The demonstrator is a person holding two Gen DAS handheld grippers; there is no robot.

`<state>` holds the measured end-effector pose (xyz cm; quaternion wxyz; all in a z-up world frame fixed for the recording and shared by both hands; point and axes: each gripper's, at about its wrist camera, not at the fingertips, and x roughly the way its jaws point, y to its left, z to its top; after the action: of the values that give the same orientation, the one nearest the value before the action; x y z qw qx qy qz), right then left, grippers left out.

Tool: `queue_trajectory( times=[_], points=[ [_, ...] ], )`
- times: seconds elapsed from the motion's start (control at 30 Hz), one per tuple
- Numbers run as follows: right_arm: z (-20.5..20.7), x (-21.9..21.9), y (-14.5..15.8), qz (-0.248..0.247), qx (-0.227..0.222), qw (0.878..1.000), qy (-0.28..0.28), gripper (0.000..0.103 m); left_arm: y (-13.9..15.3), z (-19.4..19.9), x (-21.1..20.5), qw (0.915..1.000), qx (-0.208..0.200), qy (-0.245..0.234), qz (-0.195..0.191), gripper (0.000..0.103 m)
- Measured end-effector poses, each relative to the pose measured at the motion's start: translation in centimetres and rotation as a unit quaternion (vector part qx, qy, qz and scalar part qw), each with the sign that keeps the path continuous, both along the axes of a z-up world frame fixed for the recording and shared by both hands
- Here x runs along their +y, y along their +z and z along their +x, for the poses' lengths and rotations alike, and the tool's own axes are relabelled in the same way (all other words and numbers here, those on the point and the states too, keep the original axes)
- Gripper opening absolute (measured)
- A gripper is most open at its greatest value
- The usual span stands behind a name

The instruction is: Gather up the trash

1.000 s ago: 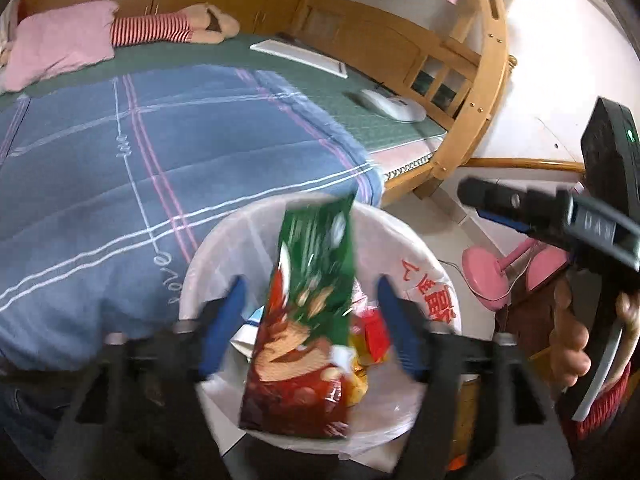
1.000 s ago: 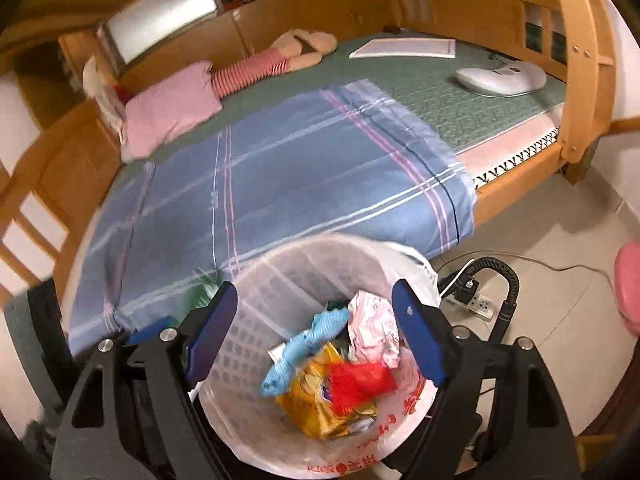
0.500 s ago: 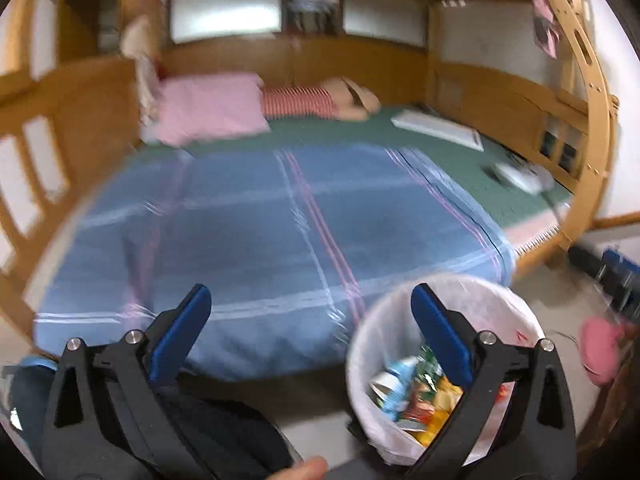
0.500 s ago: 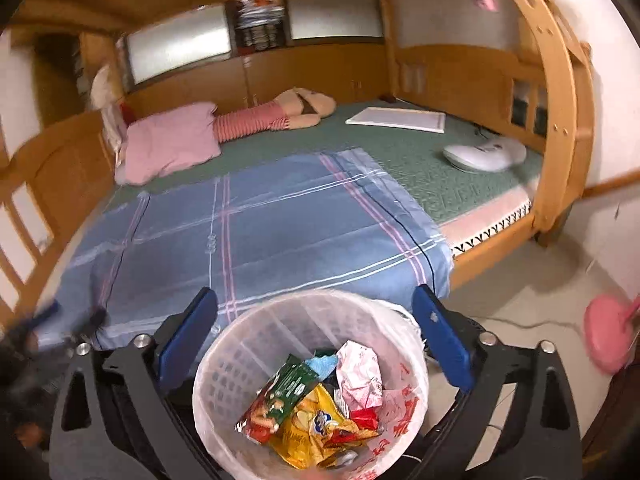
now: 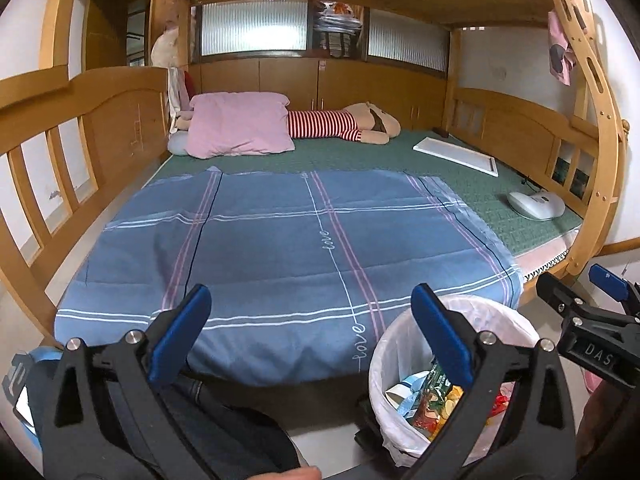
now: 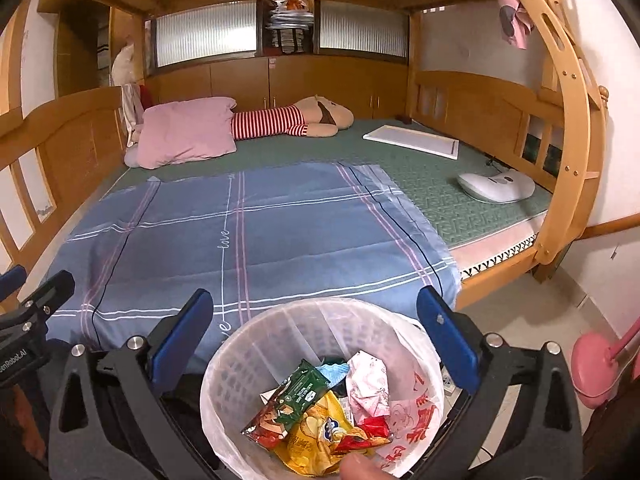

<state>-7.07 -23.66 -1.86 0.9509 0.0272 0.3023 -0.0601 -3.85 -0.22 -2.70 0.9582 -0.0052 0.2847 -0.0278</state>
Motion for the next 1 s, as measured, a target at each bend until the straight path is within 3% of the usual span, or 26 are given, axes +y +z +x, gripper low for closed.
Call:
queue_trajectory(
  times=[1.0],
  points=[
    [0.46,0.13,-0.46,-0.003,0.009,1.000,0.004,0.100,0.06,-0.19,0.03,0.9999,0.004,-0.010,-0.009,0.100]
  ],
)
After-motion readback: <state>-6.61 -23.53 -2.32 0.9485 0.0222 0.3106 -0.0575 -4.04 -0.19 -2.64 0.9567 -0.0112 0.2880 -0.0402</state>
